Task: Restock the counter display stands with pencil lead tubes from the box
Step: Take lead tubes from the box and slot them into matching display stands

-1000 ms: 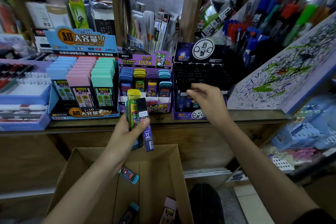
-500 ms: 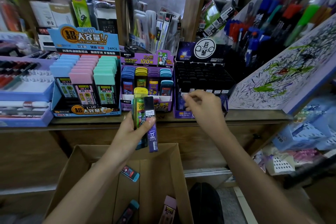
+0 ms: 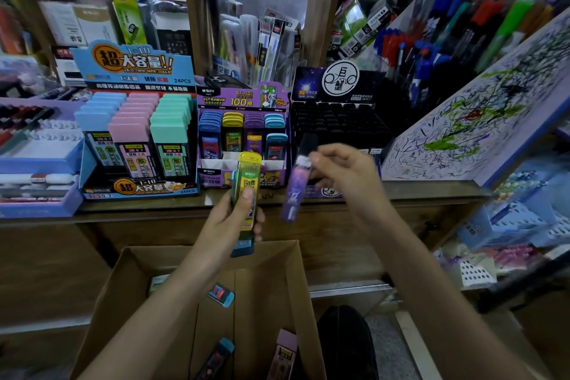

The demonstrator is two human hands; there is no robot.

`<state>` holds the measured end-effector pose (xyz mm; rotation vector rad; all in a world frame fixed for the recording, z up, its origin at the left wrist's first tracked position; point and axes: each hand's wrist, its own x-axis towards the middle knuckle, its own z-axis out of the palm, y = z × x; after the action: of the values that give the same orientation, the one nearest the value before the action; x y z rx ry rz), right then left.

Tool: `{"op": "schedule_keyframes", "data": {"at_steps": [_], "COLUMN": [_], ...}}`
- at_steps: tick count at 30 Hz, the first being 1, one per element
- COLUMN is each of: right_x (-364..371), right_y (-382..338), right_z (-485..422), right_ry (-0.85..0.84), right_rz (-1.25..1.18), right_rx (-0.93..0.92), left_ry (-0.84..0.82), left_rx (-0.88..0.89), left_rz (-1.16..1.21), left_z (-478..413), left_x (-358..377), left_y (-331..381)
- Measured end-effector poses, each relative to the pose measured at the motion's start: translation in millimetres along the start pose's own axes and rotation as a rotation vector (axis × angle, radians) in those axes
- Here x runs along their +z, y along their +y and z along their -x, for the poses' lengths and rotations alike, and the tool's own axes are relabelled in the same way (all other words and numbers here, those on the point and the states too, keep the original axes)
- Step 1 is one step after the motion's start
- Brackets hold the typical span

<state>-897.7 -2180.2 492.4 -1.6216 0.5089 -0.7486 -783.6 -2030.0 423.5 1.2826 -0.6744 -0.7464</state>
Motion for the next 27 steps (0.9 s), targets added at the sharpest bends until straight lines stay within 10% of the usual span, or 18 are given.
{"op": "schedule_keyframes", "data": {"at_steps": [12, 27], "right_x": [-45, -33], "right_y": [17, 39], "right_z": [-41, -39], "right_ry": [0.138, 0.133], "right_rz": [0.492, 0.466], "right_rx": [-0.244, -0.156], "left_ry": [0.028, 0.050], "left_rx": [-0.044, 0.000], "left_rz": [0.013, -0.035], "left_z": [-1, 2], "left_x": [1, -1], "left_y": [-3, 1]}}
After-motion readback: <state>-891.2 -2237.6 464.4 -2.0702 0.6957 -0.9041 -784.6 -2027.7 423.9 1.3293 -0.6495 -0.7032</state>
